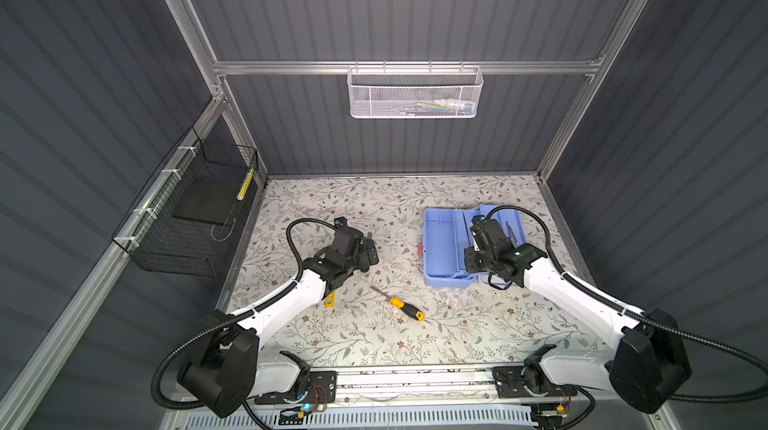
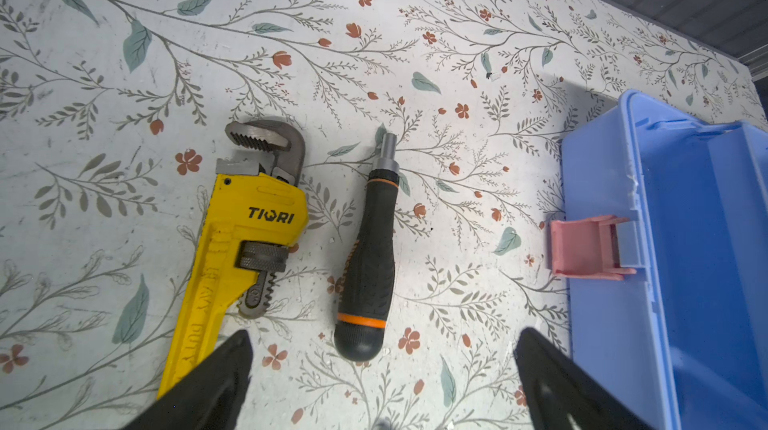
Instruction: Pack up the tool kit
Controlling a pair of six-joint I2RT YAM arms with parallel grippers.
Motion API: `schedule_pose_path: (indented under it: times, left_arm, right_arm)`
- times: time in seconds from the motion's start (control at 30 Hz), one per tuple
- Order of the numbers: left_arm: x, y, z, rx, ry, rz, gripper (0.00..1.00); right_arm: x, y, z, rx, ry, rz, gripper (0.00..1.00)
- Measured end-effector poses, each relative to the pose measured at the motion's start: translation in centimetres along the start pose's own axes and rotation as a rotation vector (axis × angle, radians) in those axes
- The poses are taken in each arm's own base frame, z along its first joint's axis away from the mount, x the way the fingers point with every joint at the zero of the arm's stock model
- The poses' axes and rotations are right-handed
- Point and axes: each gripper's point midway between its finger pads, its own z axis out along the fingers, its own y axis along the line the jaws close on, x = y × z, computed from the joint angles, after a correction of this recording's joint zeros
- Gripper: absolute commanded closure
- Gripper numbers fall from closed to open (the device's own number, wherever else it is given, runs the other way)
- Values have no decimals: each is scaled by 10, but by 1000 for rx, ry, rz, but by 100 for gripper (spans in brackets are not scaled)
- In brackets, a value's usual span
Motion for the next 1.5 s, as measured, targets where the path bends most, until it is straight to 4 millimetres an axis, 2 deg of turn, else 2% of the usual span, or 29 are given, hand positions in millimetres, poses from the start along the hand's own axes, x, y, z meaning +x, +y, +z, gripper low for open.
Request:
schedule_pose_path:
  times: [0.43,0.57,0.67,0.83,0.97,1.17,1.3,1.5]
  left_arm:
    - [4,2,1,-5,8,2,0]
    - [4,3,1,-6,8,2,0]
    - [4,3,1,-6,9,2,0]
    - [6,4,2,-9,13,3,0]
    - [6,4,2,-8,12,3,0]
    - [6,4,2,-7,10,2,0]
    - [6,4,2,-7,11,2,0]
    - [6,4,2,-8,10,2,0]
  right_arm:
    - [-1,4,15,11,66,18,78]
    - [1,6,19,9,80,26,63]
    - [2,6,20,9,89,36,47]
    - [0,6,17,4,77,55,35]
    - [-12,11,8,-32,27,72,27]
    - [-22,24,-7,-92,-34,46,22]
    - [-22,46,-17,-147,-79,-41,17]
    - [-11,82,-29,-263,-141,-187,10]
